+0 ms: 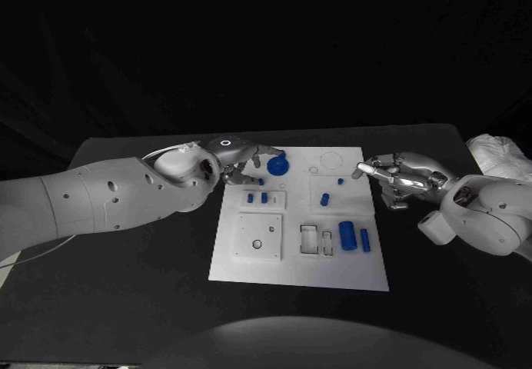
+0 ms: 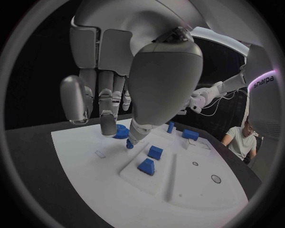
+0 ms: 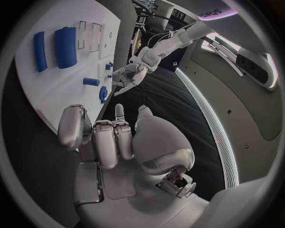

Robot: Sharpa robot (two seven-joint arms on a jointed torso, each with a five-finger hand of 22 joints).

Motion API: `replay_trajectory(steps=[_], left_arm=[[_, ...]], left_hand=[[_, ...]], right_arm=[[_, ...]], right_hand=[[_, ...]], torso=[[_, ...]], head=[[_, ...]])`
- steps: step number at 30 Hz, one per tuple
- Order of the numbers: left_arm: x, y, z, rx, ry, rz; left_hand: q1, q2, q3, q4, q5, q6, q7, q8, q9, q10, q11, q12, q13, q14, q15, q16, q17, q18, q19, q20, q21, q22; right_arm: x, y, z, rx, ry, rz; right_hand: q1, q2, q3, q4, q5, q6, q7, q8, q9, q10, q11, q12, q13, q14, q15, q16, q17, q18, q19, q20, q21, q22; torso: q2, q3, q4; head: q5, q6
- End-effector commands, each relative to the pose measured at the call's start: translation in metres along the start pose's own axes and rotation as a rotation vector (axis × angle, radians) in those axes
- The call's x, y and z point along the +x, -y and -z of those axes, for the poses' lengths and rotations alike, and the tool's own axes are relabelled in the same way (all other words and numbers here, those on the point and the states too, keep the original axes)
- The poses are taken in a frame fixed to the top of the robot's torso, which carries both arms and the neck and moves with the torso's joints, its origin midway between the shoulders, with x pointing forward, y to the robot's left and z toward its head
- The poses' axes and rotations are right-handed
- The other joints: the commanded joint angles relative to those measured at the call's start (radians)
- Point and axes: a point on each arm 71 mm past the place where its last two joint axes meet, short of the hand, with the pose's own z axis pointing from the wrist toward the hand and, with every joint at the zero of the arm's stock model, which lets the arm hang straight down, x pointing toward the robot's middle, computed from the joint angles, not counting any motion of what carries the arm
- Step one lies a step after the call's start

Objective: Assemble the parts on the task board

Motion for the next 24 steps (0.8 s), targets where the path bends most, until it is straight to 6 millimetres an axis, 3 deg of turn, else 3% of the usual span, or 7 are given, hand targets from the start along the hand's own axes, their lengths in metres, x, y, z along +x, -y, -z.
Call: replay_trajectory(steps=[1, 6, 9, 11, 16, 21, 24], left_arm=[[-0.015, 0.002, 0.004, 0.063, 0.147, 0.031], [-0.034, -0.002, 0.016, 0.143, 0.231, 0.072], [-0.044, -0.002, 0.023, 0.199, 0.253, 0.086], [-0.049, -0.002, 0.027, 0.232, 0.261, 0.096], [-0.061, -0.004, 0.038, 0.305, 0.296, 0.188], [-0.063, -0.012, 0.040, 0.277, 0.319, 0.372], [-0.064, -0.018, 0.039, 0.243, 0.344, 0.473]], left_hand=[[-0.046, 0.001, -0.028, 0.001, -0.028, 0.011, -0.001, -0.001, 0.000, -0.029, 0.004, -0.008, 0.002, -0.001, 0.010, -0.010, -0.013, -0.002, 0.003, 0.009, 0.007, 0.182], [-0.191, -0.055, -0.135, 0.005, -0.100, 0.093, -0.006, 0.012, 0.010, -0.083, -0.002, -0.016, 0.004, 0.009, 0.007, -0.004, -0.010, -0.001, 0.004, 0.009, 0.007, 0.183], [-0.238, -0.106, -0.407, 0.009, -0.095, 0.099, -0.019, 0.011, 0.008, -0.123, -0.006, -0.032, -0.002, 0.008, 0.005, -0.006, -0.014, 0.000, 0.001, 0.007, 0.002, 0.181], [-0.262, -0.127, -0.477, 0.011, -0.094, 0.100, -0.030, 0.010, 0.008, -0.150, -0.009, -0.044, -0.008, 0.009, 0.003, -0.005, -0.012, 0.000, 0.000, 0.006, 0.001, 0.181], [-0.337, -0.141, -0.496, 0.013, -0.094, 0.124, -0.049, 0.015, 0.010, -0.253, -0.022, -0.095, -0.033, 0.008, -0.003, -0.005, -0.013, 0.001, -0.003, 0.002, -0.004, 0.180], [-0.365, -0.142, -0.496, 0.010, -0.089, 0.088, -0.056, 0.006, 0.001, -0.479, -0.033, -0.162, -0.075, -0.019, -0.008, -0.035, -0.049, 0.008, -0.021, -0.002, -0.038, 0.171], [-0.351, -0.134, -0.483, 0.010, -0.084, 0.154, -0.045, 0.018, 0.012, -0.434, -0.028, -0.147, -0.069, 0.008, -0.009, 0.010, 0.013, 0.002, -0.008, -0.004, -0.011, 0.178]], right_arm=[[-0.001, 0.000, 0.000, -0.006, 0.006, 0.004], [-0.004, -0.002, 0.003, -0.018, 0.040, 0.012], [-0.009, -0.006, 0.005, -0.012, 0.061, 0.022], [-0.012, -0.010, 0.005, -0.003, 0.071, 0.032], [-0.025, -0.024, 0.003, 0.024, 0.100, 0.132], [-0.037, -0.037, -0.003, 0.042, 0.115, 0.405], [-0.040, -0.043, -0.009, 0.029, 0.123, 0.647]], right_hand=[[0.012, -0.010, -0.005, -0.004, 0.004, 0.008, 0.005, -0.003, -0.001, -0.027, -0.012, -0.042, -0.046, 0.035, -0.006, -0.011, 0.160, 0.015, -0.015, 0.001, -0.021, 0.141], [0.042, -0.034, -0.013, -0.009, 0.003, 0.023, 0.009, -0.006, -0.003, -0.271, -0.007, -0.251, -0.281, 0.024, -0.002, -0.030, 0.141, 0.021, -0.030, 0.004, -0.059, 0.131], [0.067, -0.053, -0.021, -0.016, -0.005, 0.032, 0.014, -0.013, -0.007, -0.485, -0.002, -0.467, -0.493, 0.018, 0.002, -0.042, 0.129, 0.024, -0.036, 0.007, -0.079, 0.125], [0.082, -0.066, -0.027, -0.020, -0.018, 0.031, 0.020, -0.029, -0.015, -0.604, 0.005, -0.593, -0.603, 0.007, 0.008, -0.057, 0.114, 0.029, -0.050, 0.010, -0.109, 0.117], [0.176, -0.097, -0.023, -0.077, -0.072, -0.005, 0.045, -0.142, -0.067, -0.801, 0.039, -0.829, -0.762, -0.017, 0.034, -0.092, 0.079, 0.033, -0.067, 0.031, -0.153, 0.107], [0.278, -0.115, 0.021, -0.157, -0.065, -0.006, 0.015, -0.228, -0.105, -0.844, 0.064, -0.947, -0.889, -0.054, 0.051, -0.152, 0.006, 0.033, -0.057, 0.050, -0.148, 0.111], [0.311, -0.134, 0.057, -0.187, -0.057, 0.049, 0.006, -0.274, -0.127, -0.810, 0.065, -0.989, -0.959, -0.046, 0.044, -0.146, 0.002, 0.026, -0.035, 0.049, -0.118, 0.123]], torso=[[0.000, -0.0050, -0.0023], [0.000, -0.0149, 0.0001], [-0.003, -0.0198, 0.0079], [-0.007, -0.0229, 0.0152], [-0.017, -0.0294, 0.0387], [-0.029, -0.0354, 0.0669], [-0.034, -0.0372, 0.0811]], head=[[-0.008, 0.000], [-0.021, 0.000], [-0.035, 0.000], [-0.045, 0.000], [-0.074, 0.000], [-0.104, 0.000], [-0.116, 0.000]])
